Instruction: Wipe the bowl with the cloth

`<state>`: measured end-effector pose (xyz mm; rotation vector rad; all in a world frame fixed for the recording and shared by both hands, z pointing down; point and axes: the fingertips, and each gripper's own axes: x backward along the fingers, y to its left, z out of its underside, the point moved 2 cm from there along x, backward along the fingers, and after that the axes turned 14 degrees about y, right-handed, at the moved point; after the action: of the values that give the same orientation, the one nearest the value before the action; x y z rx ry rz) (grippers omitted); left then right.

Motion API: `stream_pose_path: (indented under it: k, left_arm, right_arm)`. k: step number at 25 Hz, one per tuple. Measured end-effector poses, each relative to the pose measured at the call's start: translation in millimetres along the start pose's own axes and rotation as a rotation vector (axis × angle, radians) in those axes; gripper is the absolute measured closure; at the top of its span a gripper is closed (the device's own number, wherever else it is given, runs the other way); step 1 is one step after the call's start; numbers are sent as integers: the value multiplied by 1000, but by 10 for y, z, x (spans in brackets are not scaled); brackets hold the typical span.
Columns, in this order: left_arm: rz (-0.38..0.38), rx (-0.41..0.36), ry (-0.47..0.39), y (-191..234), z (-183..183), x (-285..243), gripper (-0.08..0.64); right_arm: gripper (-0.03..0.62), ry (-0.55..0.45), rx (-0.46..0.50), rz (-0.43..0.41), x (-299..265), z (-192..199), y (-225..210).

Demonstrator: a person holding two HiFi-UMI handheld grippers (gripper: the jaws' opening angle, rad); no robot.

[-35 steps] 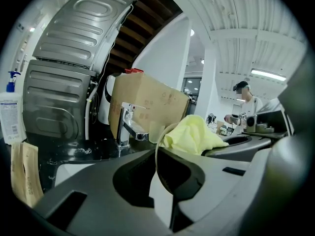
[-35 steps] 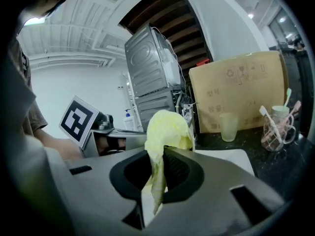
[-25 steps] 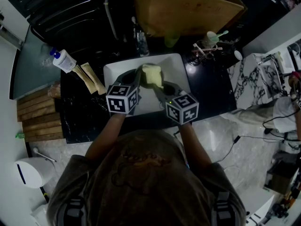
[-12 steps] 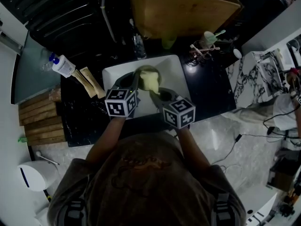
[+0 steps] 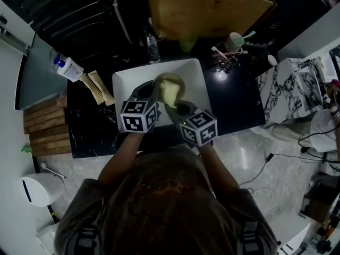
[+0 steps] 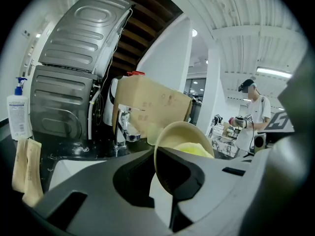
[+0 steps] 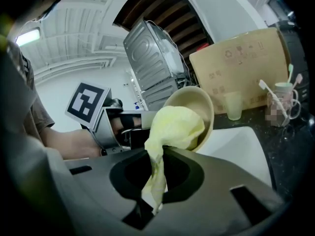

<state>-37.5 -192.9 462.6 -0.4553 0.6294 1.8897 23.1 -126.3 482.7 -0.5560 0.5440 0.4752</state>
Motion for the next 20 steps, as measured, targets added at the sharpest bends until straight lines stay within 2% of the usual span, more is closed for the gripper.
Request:
stream_pose_path:
  k: [8,15,20]
  left_arm:
    - [-26,-18,15,-107,154,49,545]
    - [-19,-73,28,-196,214,65,541]
    - [-18,-82,36,-206,203,50,541]
  right_arm:
    - [560,21,32,-67,-1,60,108]
    - [560,11,47,-67,25,-67,67]
    - [560,-29,42,-49,76,-219,28]
